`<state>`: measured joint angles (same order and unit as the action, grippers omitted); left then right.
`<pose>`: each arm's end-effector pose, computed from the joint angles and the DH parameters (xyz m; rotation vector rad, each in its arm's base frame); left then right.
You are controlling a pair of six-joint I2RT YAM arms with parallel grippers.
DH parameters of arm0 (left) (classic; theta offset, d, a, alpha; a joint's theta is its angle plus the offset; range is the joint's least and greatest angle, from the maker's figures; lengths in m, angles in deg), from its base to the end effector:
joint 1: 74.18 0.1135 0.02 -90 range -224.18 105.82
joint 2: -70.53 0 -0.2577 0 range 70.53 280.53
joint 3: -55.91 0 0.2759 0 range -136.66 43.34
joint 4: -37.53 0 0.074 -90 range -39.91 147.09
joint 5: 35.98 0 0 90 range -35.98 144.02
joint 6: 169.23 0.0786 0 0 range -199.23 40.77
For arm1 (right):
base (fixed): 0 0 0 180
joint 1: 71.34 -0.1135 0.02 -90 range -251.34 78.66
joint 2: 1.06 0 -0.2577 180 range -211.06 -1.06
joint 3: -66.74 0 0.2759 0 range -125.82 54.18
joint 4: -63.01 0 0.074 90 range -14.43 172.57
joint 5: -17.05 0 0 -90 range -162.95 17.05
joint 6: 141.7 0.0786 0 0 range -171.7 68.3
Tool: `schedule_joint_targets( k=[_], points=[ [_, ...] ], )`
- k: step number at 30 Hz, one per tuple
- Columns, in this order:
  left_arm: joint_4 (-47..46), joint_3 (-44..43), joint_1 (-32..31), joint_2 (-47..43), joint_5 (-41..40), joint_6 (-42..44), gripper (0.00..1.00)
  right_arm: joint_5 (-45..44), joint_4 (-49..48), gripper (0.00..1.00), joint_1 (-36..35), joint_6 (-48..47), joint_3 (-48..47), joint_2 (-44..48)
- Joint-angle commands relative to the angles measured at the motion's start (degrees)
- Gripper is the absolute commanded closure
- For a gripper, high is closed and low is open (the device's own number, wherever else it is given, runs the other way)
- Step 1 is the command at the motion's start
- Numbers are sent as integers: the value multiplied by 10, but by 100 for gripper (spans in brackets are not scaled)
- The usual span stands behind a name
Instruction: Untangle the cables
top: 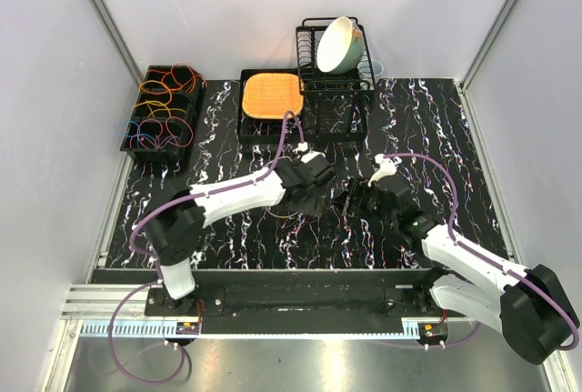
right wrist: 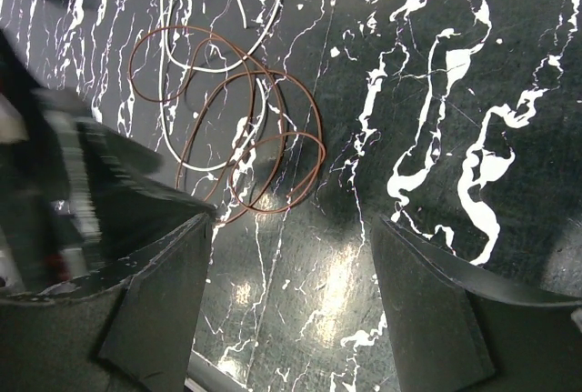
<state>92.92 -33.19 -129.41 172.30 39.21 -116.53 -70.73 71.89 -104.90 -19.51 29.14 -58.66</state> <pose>0.2434 -0.3153 0.1661 0.3522 2.6676 -0.1351 0.2273 0.1544 0.1630 -0.0505 2.1596 0.7274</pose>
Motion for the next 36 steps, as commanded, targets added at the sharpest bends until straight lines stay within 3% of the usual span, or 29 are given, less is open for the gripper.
schedule_joint_targets(
  k=[1,9,24,33,35,36],
  points=[
    [-40,7,-3,24,-2,-48,33,16,-30,24,9,-5,-7,-5],
    [-67,31,-4,42,1,-60,34,28,-34,23,19,-3,-6,-10],
    [-93,45,-3,63,-21,-59,44,52,-41,24,34,-1,-5,-18],
    [-101,53,-3,72,-22,-60,58,64,-44,24,42,0,-5,-22],
    [-104,54,-4,75,-25,-60,65,66,-45,24,44,1,-5,-22],
    [-104,54,-3,75,-26,-60,75,66,-46,24,45,2,-4,-23]
  ],
)
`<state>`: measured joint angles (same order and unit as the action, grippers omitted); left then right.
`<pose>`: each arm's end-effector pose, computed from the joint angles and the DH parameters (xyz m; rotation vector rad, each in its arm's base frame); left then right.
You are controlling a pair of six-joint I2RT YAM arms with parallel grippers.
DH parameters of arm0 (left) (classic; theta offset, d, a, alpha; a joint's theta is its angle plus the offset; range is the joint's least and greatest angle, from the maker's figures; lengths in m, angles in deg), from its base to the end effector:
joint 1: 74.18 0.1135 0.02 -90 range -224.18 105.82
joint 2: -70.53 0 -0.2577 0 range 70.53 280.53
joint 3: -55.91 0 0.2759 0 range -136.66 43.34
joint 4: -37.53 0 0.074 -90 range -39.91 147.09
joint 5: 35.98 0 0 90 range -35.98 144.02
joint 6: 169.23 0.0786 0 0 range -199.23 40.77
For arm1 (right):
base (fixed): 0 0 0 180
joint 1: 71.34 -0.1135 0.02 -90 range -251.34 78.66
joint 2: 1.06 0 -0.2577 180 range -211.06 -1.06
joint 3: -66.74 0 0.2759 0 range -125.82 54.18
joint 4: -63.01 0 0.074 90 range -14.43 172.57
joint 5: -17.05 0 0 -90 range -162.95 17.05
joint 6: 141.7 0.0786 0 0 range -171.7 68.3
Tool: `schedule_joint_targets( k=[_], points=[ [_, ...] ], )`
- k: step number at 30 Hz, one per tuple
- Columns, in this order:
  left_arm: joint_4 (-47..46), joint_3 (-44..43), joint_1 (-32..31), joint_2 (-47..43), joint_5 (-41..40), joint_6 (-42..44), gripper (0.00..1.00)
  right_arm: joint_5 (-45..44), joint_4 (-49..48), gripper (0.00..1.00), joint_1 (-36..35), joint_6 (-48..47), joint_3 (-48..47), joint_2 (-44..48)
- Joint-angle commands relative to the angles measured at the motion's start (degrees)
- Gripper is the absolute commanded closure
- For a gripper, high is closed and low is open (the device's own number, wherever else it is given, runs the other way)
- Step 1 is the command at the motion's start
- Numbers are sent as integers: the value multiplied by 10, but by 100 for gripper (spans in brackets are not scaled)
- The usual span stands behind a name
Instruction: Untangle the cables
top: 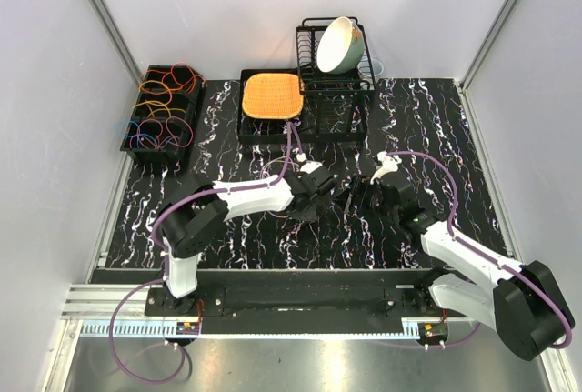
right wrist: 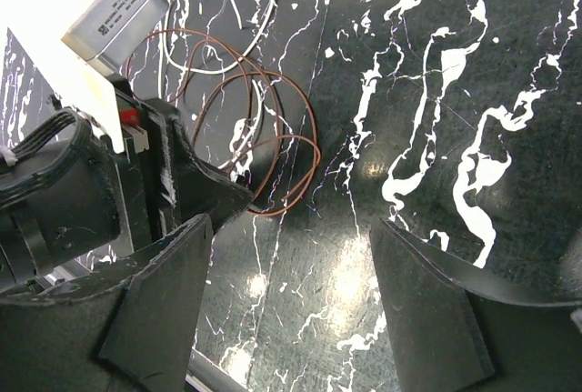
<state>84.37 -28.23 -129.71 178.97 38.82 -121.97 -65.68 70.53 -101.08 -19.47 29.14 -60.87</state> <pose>0.2442 -0.3193 0.1026 0.2436 2.7159 -0.1044 0.2363 0.1464 0.1566 -0.0330 2.1834 0.7710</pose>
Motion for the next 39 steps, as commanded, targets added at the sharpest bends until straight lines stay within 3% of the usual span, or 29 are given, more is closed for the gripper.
schedule_joint_targets(
  k=[1,2,3,9,17,21,27,39],
  points=[
    [-20,6,0,11,-24,-6,79,16,-32,24,8,0,-4,0],
    [-21,7,0,11,-27,-6,84,17,-33,24,8,1,-4,-1],
    [-20,6,-1,12,-30,-6,99,20,-32,24,9,2,-4,-1],
    [17,-17,0,1,-33,15,100,24,-34,24,14,3,-2,-1],
    [189,-205,10,-144,-39,95,100,28,-41,24,21,6,8,12],
    [252,-318,79,-193,-33,149,100,31,-43,25,24,7,11,17],
    [262,-387,208,-222,34,212,100,34,-45,25,28,10,18,26],
    [257,-490,345,-183,59,282,100,44,-50,24,37,11,23,29]
  ],
)
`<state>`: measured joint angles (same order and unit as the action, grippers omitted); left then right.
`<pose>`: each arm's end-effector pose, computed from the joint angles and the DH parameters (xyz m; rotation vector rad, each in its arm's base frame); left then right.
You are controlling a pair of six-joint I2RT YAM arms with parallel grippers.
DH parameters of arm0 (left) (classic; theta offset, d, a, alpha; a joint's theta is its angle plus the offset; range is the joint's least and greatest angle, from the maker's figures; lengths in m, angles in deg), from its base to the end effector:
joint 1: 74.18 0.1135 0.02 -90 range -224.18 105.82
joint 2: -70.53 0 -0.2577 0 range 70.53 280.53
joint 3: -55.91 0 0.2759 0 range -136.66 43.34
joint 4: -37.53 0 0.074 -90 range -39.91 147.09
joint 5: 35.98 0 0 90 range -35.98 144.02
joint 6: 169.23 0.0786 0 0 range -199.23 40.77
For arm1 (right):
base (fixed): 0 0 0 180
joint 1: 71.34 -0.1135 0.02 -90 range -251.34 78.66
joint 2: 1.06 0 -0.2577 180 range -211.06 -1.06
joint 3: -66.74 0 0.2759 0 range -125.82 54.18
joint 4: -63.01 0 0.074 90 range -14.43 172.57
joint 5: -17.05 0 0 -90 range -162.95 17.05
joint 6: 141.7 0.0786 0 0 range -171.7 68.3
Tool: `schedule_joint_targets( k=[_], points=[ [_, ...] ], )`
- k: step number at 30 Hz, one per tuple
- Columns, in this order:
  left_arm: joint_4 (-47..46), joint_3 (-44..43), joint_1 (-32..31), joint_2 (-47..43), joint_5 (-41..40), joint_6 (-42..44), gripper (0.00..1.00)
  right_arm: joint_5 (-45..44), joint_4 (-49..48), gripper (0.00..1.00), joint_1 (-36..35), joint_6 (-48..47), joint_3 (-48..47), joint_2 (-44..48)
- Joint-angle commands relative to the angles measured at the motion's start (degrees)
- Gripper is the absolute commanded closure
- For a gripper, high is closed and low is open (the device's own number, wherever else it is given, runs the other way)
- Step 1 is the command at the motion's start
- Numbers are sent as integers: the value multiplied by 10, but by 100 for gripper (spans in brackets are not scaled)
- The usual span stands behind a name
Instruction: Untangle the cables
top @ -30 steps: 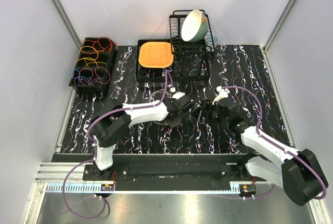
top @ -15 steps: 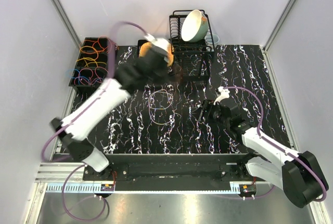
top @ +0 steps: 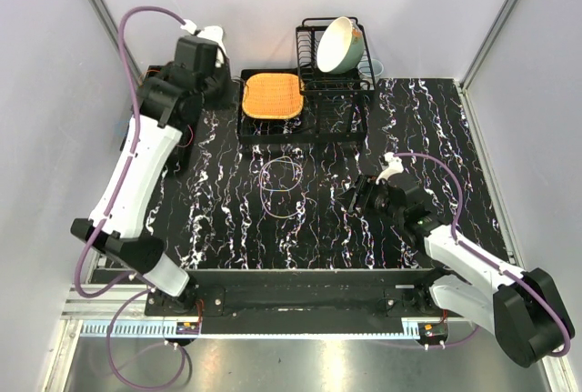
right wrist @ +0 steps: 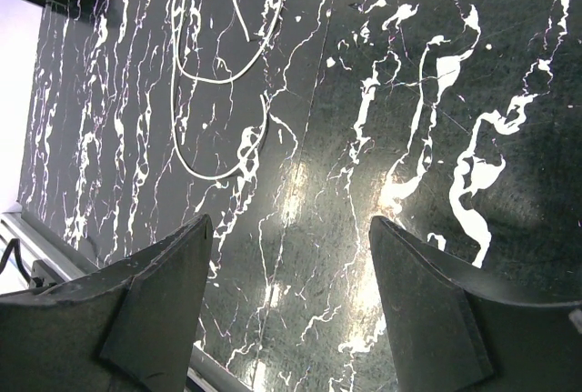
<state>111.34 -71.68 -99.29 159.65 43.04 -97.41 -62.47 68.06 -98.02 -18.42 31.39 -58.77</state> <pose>0.3281 -0.1372 0.4554 0.0237 2.1830 -0.2209 0.2364 0.1348 0.1567 0.0041 2.1469 0.8214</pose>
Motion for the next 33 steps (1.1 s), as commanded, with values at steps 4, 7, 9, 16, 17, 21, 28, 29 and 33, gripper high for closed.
schedule_joint_targets(
  k=[4,7,9,16,17,21,28,29,33],
  points=[
    [-42,-64,73,17,16,55,100,15,-27,25,10,1,1,9],
    [-71,-63,105,22,19,63,100,16,-28,24,12,2,1,7],
    [-90,-62,134,30,17,53,100,20,-30,24,14,2,1,5],
    [-180,-58,201,56,-1,32,100,28,-32,25,21,5,2,2],
    [-195,-68,212,68,-6,31,100,29,-32,24,22,4,2,1],
    [-214,-107,250,105,-4,31,100,35,-35,24,24,4,1,-6],
    [-267,-137,316,163,11,16,100,44,-39,25,30,6,2,-9],
    [-272,-138,317,169,13,15,100,45,-39,25,31,6,1,-12],
    [-303,-131,320,197,17,17,100,53,-42,24,34,5,-2,-20]
  ],
)
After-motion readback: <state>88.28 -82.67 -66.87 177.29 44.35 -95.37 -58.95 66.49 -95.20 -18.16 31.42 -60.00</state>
